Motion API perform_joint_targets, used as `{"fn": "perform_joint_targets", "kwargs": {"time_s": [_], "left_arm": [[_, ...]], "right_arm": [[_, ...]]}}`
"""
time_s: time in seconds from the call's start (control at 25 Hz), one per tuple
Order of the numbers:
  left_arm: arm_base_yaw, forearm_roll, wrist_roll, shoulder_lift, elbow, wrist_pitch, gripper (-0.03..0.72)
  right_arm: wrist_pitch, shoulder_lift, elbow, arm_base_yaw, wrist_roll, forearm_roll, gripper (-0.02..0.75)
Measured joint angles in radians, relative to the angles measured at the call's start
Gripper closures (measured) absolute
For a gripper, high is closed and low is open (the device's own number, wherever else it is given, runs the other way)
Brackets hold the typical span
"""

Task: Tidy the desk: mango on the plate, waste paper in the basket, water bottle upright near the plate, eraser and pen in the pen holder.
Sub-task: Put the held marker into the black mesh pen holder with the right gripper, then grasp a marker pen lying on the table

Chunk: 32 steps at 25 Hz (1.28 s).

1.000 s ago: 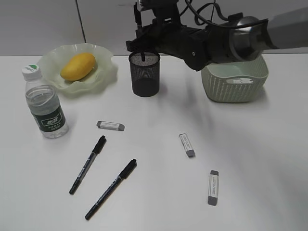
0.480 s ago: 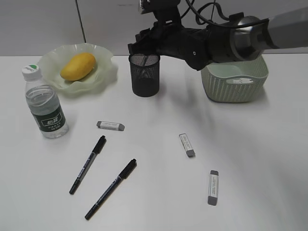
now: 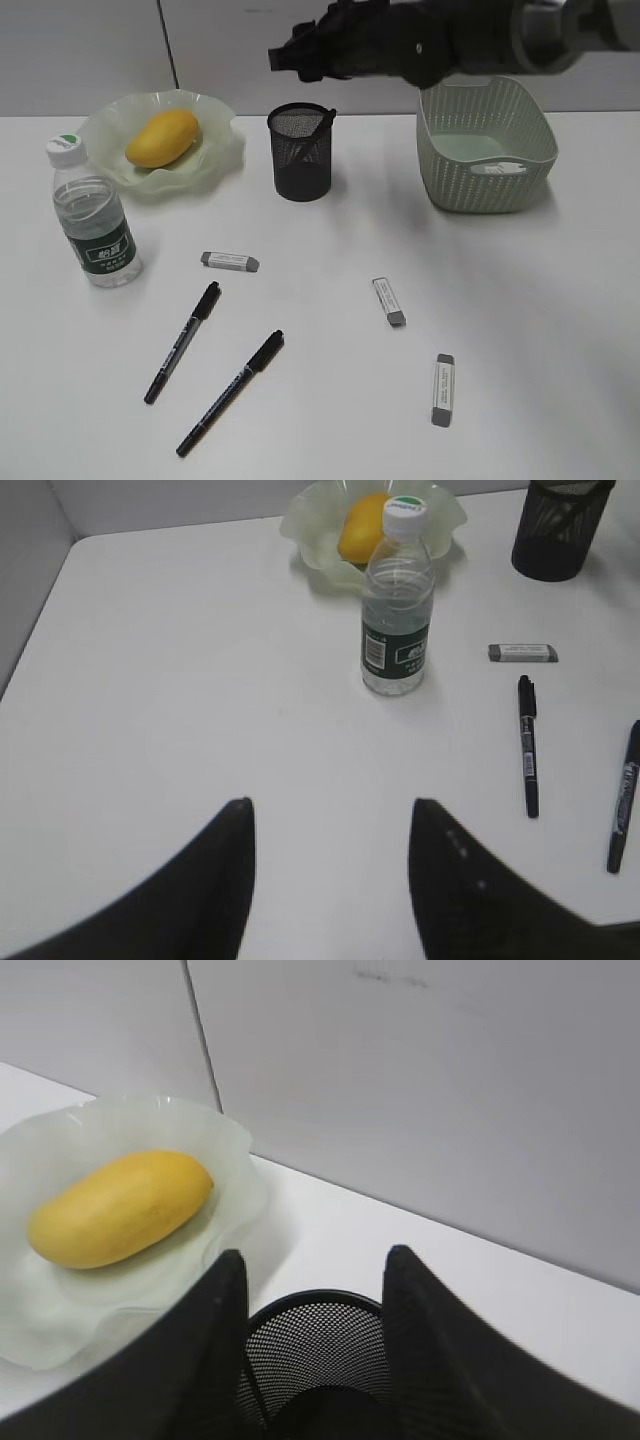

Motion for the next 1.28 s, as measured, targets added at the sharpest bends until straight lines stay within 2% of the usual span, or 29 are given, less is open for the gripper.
{"fn": "perform_joint_targets", "kwargs": {"time_s": [0.16, 0.44, 0.56, 0.72, 0.96, 1.16, 1.28], "left_arm": [[0.000, 0.000, 0.000, 0.000, 0.000, 0.000, 0.308], [0.000, 0.001, 0.000, 0.000, 0.000, 0.000, 0.308], [0.000, 0.001, 0.000, 0.000, 0.000, 0.000, 0.308], [0.000, 0.001, 0.000, 0.000, 0.000, 0.000, 0.308], [0.000, 0.001, 0.000, 0.000, 0.000, 0.000, 0.320], [0.000, 0.001, 0.000, 0.000, 0.000, 0.000, 0.323], [0.000, 0.001, 0.000, 0.000, 0.000, 0.000, 0.323]], "right_arm": [[0.255, -0.065, -0.085, 0.000, 0.013, 0.017, 0.371], [0.858, -0.126, -0.272, 0.000, 0.017, 0.082, 0.377], [1.034, -0.147, -0.317, -0.002, 0.025, 0.091, 0.383], [1.163, -0.177, -0.331, -0.039, 0.056, 0.097, 0.385], [1.342, -0.191, -0.332, -0.182, 0.068, 0.098, 0.394], [1.364, -0.191, -0.332, -0.304, 0.019, 0.086, 0.437], [1.366, -0.204, -0.332, -0.348, -0.009, 0.086, 0.459]]}}
